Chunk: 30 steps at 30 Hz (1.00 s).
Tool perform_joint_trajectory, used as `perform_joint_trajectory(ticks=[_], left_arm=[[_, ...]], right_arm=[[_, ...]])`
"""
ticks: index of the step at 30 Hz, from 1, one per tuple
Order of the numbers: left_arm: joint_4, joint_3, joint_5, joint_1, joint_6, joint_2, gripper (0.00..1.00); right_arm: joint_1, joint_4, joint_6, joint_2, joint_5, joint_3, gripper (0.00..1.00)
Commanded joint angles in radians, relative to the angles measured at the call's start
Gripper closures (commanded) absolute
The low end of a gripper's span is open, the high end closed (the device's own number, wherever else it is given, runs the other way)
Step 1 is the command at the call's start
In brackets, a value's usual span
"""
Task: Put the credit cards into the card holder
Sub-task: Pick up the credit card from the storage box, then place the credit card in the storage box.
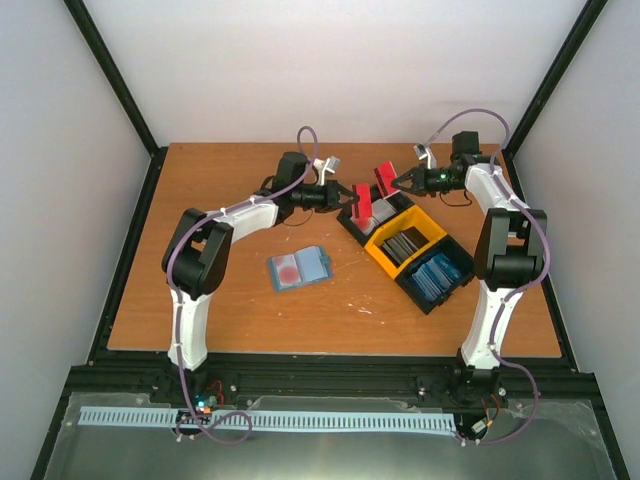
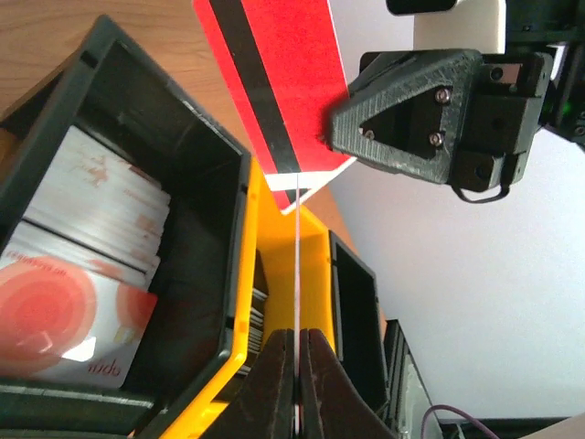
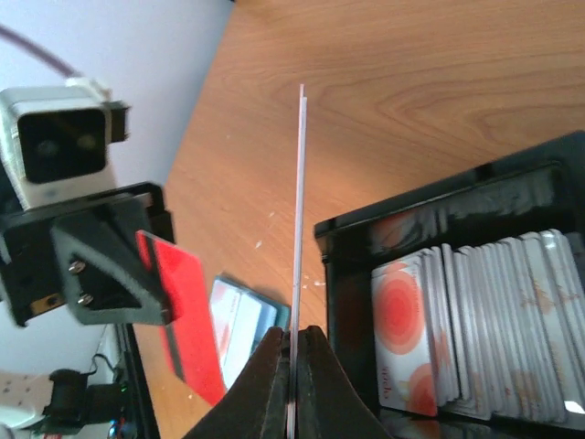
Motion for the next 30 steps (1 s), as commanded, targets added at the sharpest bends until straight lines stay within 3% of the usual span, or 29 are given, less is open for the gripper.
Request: perform_joint_trajectory(ticks=[1, 17, 30], left_arm=[[-0.057, -0.046, -0.077, 0.009, 0.086, -0.115, 0.99], [-0.095, -0.363, -0.26, 0.066, 0.13, -0.373, 1.0], [-0.103, -0.347, -0.279, 0.077, 0.147, -0.375, 0.99]], right_arm=[[0.03, 0.048, 0.058, -0.02, 0.125, 0.007, 0.97], [0.138, -0.149, -0.103, 0.037, 0.333, 0.041, 0.97], [0.164, -0.219, -0.219, 0.027, 0.405, 0.01, 0.97]])
